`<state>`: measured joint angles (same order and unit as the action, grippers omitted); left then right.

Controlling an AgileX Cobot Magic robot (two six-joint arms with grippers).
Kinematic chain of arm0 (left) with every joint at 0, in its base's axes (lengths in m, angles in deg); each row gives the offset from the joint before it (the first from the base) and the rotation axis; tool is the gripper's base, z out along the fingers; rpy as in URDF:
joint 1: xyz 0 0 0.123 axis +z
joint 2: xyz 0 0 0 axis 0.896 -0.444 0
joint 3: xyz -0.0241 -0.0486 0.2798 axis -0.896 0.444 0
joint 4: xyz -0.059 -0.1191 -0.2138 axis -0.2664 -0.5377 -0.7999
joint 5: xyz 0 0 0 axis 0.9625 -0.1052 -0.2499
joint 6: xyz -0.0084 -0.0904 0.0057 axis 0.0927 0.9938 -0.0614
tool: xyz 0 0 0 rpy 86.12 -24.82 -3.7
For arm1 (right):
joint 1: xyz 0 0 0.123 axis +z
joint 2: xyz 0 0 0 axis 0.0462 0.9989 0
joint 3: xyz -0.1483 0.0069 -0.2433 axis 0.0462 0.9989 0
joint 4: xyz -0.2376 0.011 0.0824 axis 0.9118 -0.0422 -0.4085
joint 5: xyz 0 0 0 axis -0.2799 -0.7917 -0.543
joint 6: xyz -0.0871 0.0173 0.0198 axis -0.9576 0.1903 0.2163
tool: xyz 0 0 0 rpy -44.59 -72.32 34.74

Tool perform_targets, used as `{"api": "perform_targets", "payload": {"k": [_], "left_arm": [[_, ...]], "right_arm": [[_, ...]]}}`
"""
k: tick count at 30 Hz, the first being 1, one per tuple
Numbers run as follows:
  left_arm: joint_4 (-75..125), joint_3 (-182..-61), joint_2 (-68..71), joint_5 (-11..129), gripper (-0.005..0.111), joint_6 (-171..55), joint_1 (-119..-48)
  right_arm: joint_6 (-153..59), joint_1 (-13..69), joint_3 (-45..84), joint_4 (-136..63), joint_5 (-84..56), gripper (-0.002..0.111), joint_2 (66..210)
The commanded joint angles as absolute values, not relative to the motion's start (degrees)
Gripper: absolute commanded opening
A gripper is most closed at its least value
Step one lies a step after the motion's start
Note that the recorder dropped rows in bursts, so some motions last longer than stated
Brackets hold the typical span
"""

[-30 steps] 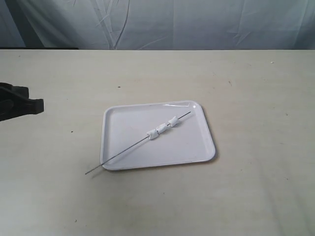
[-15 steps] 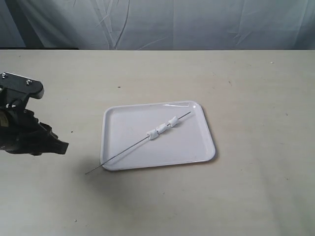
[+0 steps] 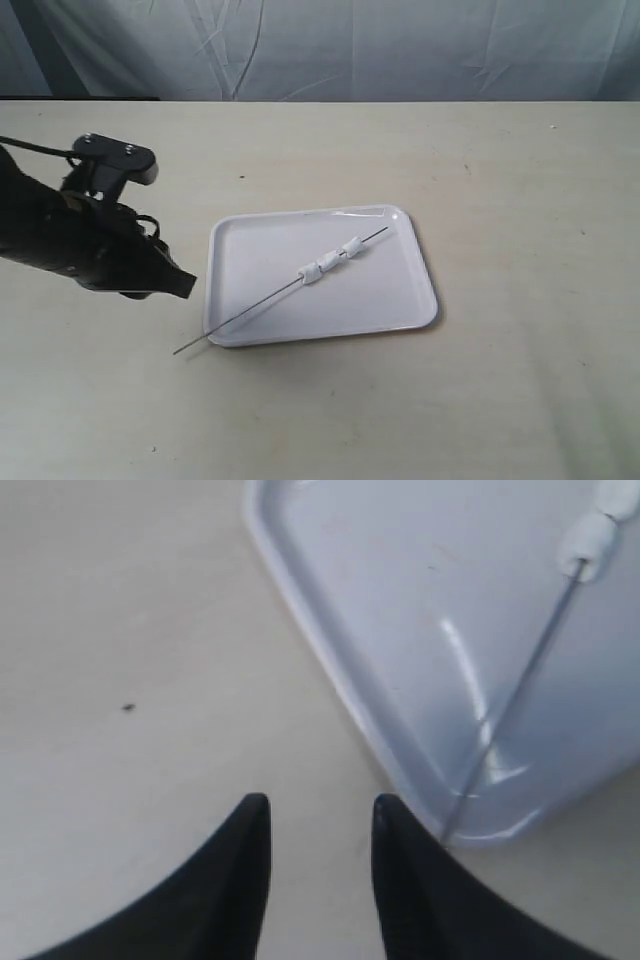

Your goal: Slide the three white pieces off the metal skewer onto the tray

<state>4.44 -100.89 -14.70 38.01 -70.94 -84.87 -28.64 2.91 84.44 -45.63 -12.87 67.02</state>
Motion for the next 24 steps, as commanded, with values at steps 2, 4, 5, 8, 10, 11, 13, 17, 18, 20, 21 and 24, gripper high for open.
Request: {"api": "perform_targets", "payload": {"k": [2, 4, 5, 8, 10, 11, 13, 17, 18, 20, 21, 24], "left_arm": [[-17.7, -103.7, -21.3, 36.4, 0.034, -93.8, -86.2], [-22.1, -104.8, -23.1, 35.3, 0.034, -99.3, -86.2], [-23.5, -105.2, -23.7, 34.9, 0.034, -101.3, -86.2], [-28.5, -107.2, -25.8, 33.6, 0.034, -107.5, -86.2], [-30.4, -108.5, -27.0, 33.1, 0.034, -109.8, -86.2], [-30.4, -109.3, -27.7, 32.6, 0.034, -109.8, -86.2], [-29.8, -110.7, -28.7, 32.1, 0.034, -109.8, -86.2], [-29.2, -112.5, -30.1, 31.2, 0.034, -109.8, -86.2], [-29.1, -112.8, -30.3, 30.9, 0.034, -109.8, -86.2], [-28.1, -113.4, -30.7, 30.9, 0.034, -109.8, -86.2], [-28.1, -113.5, -30.8, 30.8, 0.034, -109.8, -86.2], [-27.2, -113.5, -30.8, 30.9, 0.034, -109.8, -86.2]], "right_arm": [[-28.6, 3.3, 84.5, -47.7, -17.5, 0.045, 69.6], [-28.6, 3.3, 84.5, -47.8, -18.5, 0.045, 69.8], [-28.6, 3.3, 84.5, -48.4, -19.3, 0.045, 69.8], [-28.6, 3.3, 84.5, -51.6, -20.3, 0.045, 69.8], [-28.7, 3.3, 84.5, -53.6, -20.3, 0.045, 69.8], [-29.2, 3.3, 84.5, -53.6, -20.3, 0.045, 69.8], [-30.8, 3.4, 84.5, -53.6, -21.5, 0.044, 69.8], [-31.7, 4.0, 83.2, -54.7, -24.7, 0.033, 71.0], [-31.8, 4.1, 82.6, -54.8, -24.2, 0.032, 71.6], [-35.3, 4.8, 80.0, -54.6, -22.8, 0.032, 73.3], [-37.7, 5.0, 78.2, -54.6, -22.4, 0.032, 74.1], [-42.2, 5.1, 72.1, -54.8, -24.1, 0.031, 77.8]]}}
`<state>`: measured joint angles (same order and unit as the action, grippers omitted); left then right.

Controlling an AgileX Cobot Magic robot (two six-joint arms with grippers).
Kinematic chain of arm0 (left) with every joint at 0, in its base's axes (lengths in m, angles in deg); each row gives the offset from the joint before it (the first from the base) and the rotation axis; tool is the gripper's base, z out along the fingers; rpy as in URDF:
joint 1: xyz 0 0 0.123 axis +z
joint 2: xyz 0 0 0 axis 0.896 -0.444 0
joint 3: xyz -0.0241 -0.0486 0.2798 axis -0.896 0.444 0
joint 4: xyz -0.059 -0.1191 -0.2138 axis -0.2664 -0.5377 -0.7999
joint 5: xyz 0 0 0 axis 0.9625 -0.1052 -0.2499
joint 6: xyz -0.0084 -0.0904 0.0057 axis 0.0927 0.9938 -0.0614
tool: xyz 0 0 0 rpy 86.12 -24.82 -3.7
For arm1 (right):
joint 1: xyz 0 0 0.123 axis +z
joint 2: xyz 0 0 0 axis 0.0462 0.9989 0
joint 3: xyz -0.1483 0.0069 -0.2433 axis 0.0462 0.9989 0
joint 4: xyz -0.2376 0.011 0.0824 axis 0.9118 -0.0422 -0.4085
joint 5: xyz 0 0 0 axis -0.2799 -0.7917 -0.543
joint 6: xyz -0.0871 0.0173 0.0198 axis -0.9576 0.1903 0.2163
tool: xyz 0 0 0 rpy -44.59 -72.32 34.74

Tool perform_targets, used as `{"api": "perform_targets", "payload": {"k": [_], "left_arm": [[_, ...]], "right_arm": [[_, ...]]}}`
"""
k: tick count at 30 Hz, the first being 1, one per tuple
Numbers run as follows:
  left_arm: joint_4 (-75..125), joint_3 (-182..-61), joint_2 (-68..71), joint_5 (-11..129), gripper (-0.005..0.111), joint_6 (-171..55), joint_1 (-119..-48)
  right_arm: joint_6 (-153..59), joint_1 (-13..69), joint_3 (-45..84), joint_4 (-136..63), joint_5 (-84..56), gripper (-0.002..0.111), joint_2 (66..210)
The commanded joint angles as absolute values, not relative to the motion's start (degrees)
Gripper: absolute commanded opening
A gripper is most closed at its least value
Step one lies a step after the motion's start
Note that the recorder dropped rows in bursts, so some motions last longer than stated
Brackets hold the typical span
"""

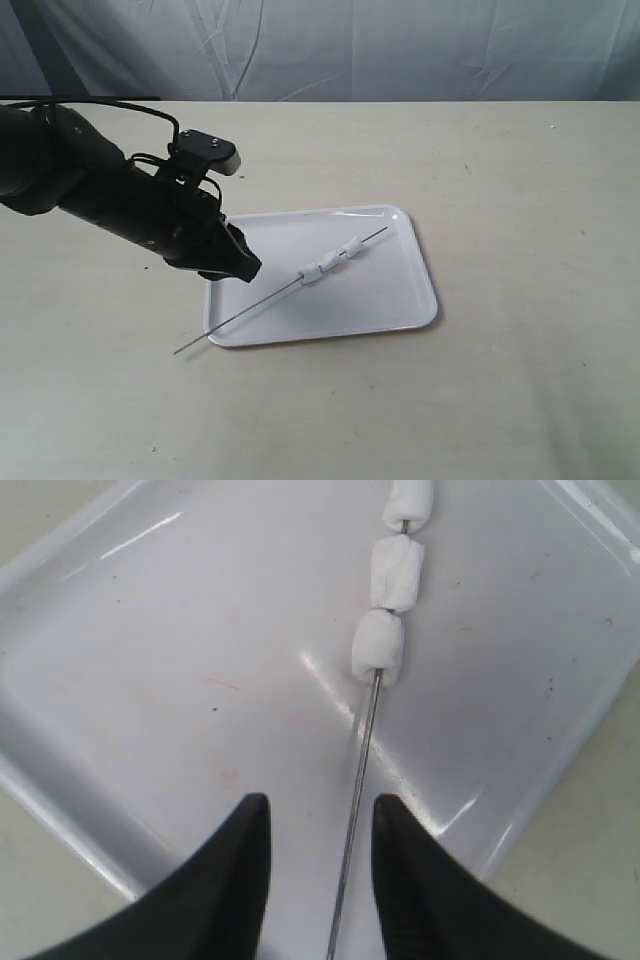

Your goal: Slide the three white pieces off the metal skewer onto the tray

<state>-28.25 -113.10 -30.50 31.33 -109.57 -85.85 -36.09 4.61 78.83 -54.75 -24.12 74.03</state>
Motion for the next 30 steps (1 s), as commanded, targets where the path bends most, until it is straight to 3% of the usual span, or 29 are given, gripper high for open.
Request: {"api": "perform_targets", "payload": {"k": [1, 7, 15, 30], "left_arm": [[-27.2, -113.5, -30.8, 30.9, 0.034, -109.8, -86.2], [-27.0, -113.5, -31.2, 30.3, 0.034, -109.8, -86.3], [-21.2, -114.8, -35.6, 31.4, 0.034, -109.8, -90.1], [-16.9, -116.1, -39.8, 31.7, 0.031, -109.5, -90.6]], "right_arm": [[-43.6, 5.1, 69.8, -54.8, -26.5, 0.031, 79.7], [-48.5, 5.1, 59.5, -53.0, -44.3, 0.031, 97.4], [-58.8, 5.1, 52.2, -61.9, -51.4, 0.031, 118.1], [-69.8, 5.1, 51.6, -71.8, -48.2, 0.031, 122.6]]}}
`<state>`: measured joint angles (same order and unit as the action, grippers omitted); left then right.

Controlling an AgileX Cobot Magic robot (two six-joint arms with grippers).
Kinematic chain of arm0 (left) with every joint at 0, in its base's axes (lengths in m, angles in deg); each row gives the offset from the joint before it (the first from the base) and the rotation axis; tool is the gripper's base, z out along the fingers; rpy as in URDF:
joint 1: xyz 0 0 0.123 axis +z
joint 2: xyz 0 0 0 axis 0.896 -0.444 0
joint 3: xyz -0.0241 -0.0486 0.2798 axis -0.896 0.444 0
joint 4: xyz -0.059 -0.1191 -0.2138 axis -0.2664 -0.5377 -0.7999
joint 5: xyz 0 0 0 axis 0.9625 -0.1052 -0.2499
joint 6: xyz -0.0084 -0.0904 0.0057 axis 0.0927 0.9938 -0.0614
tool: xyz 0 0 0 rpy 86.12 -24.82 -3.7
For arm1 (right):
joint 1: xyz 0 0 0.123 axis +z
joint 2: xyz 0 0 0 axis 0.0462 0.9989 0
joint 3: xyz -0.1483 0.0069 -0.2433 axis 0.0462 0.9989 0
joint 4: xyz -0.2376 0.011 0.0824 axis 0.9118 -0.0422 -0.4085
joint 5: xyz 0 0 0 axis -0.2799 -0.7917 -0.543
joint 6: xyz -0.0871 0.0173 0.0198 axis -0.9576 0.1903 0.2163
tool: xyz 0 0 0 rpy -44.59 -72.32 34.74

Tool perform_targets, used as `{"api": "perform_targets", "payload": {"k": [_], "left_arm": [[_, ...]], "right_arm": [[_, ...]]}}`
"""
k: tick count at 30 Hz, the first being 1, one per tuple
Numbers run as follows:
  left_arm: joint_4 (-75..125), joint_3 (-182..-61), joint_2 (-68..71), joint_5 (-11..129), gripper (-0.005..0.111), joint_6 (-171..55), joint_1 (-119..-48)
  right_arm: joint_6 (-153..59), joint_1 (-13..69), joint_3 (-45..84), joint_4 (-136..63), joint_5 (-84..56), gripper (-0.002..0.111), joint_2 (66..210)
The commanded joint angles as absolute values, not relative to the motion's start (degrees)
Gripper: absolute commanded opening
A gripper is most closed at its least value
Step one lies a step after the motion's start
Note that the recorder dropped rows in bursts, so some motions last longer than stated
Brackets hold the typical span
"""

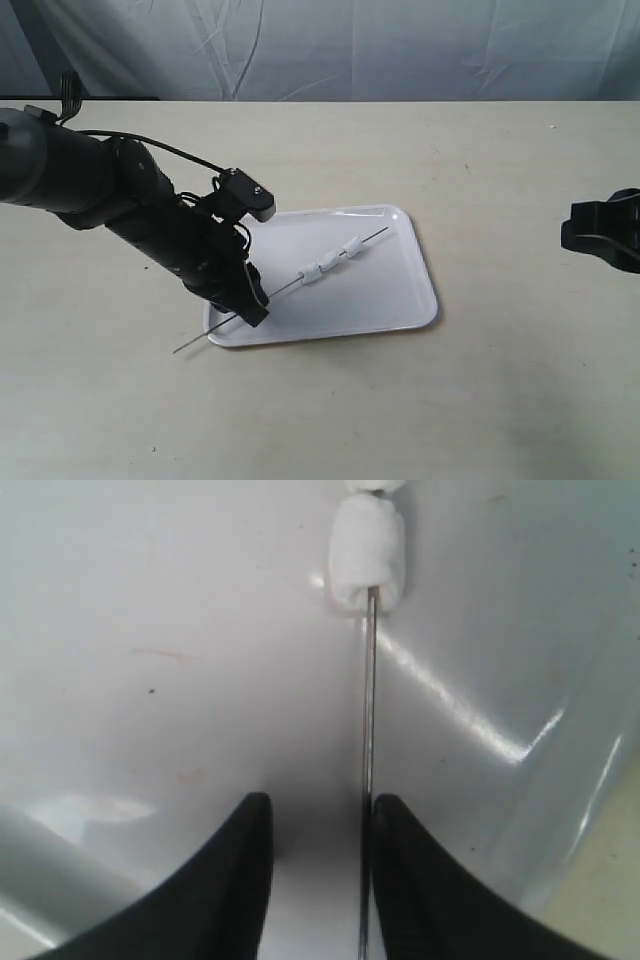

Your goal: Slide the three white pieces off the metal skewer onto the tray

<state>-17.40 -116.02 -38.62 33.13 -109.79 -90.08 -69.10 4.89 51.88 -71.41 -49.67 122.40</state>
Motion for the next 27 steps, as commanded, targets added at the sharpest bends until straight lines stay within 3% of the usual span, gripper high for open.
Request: {"api": "perform_targets", "payload": {"k": [1, 10, 22, 27], "left_arm": [[-16.6, -116.1, -40.1, 30.9, 0.028, -109.5, -90.6], [-16.4, -116.1, -40.4, 25.1, 0.000, -109.5, -90.6], [-24.4, -116.1, -35.2, 22.6, 0.000, -101.7, -88.0], [-35.8, -116.1, -28.1, 9.8, 0.000, -102.5, -84.7]], "right_arm": [[-69.8, 5.1, 51.6, -71.8, -48.2, 0.031, 122.6], [-70.2, 5.1, 51.6, -71.6, -47.6, 0.031, 122.6], [-71.1, 5.1, 51.5, -76.8, -41.5, 0.031, 122.8], [-82.1, 5.1, 51.6, -94.4, -44.9, 0.031, 126.1]]}}
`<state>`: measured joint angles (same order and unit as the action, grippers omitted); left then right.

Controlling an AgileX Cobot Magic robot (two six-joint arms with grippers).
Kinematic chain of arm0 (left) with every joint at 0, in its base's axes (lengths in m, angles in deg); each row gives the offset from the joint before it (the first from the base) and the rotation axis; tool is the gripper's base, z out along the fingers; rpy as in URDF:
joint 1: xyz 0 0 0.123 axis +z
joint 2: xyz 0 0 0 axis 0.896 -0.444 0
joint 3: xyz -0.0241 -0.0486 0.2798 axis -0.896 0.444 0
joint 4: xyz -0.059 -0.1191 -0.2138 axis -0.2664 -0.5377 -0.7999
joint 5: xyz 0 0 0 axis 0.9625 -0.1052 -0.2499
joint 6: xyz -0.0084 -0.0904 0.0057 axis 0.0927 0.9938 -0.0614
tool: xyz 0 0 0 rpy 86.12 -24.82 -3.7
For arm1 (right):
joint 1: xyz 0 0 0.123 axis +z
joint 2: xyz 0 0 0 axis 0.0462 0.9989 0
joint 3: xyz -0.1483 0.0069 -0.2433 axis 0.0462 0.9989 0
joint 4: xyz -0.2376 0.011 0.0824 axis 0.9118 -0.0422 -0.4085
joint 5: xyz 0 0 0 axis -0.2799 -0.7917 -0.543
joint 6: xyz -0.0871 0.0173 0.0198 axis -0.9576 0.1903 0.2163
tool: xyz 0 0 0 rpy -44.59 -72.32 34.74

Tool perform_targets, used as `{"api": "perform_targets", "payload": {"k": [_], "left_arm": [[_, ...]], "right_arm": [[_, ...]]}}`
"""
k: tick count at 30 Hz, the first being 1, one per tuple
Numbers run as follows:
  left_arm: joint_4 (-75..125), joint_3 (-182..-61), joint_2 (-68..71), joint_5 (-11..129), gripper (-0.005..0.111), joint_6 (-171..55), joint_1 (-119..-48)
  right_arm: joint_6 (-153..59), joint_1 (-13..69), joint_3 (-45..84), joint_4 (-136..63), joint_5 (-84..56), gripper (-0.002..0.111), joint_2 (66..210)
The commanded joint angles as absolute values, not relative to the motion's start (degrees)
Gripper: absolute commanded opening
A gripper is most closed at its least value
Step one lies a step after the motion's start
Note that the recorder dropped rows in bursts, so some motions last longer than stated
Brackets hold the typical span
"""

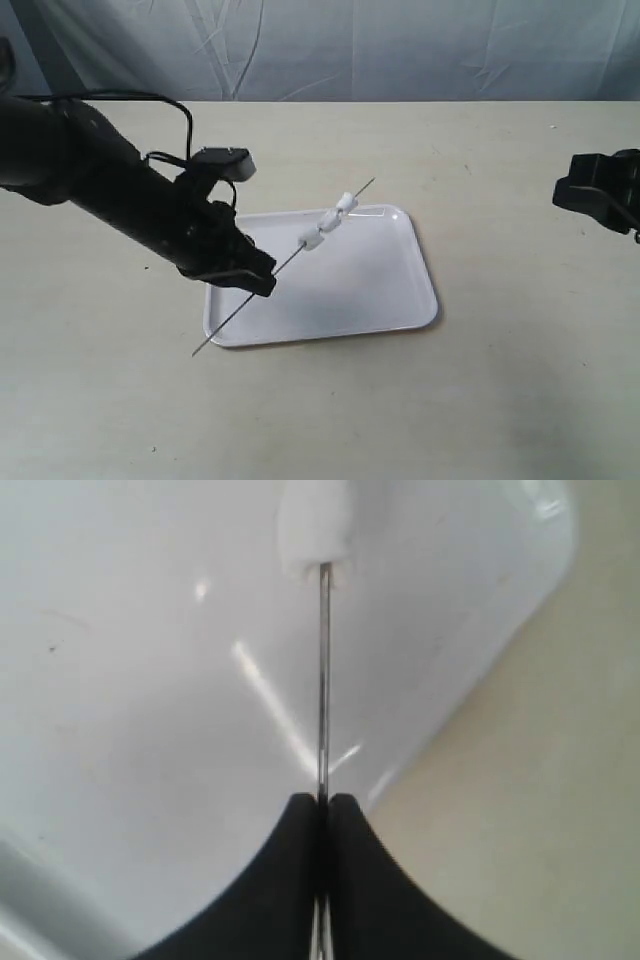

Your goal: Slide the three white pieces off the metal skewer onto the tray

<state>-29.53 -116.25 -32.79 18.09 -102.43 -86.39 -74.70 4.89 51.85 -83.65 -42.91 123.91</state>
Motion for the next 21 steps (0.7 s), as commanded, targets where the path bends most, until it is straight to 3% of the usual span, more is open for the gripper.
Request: {"api": "perform_targets", "payload": {"k": [1, 8, 15, 21], "left_arm": [[-36.1, -116.0, -26.9, 7.9, 0.000, -102.5, -84.5], [-42.0, -104.4, -16.1, 5.7, 0.000, -102.5, -83.0], [-74.1, -88.4, -14.6, 6.4, 0.000, -124.9, -83.0], [-75.3, -82.7, -14.7, 6.3, 0.000, -129.3, -83.0]], "right_arm": [[-84.7, 5.1, 51.6, -97.3, -45.6, 0.031, 126.8], [-102.8, 5.1, 51.6, -120.5, -55.9, 0.031, 138.9], [-112.6, 5.1, 51.6, -131.1, -63.3, 0.031, 149.4], [-121.6, 5.1, 51.3, -136.5, -73.7, 0.031, 159.2]]}}
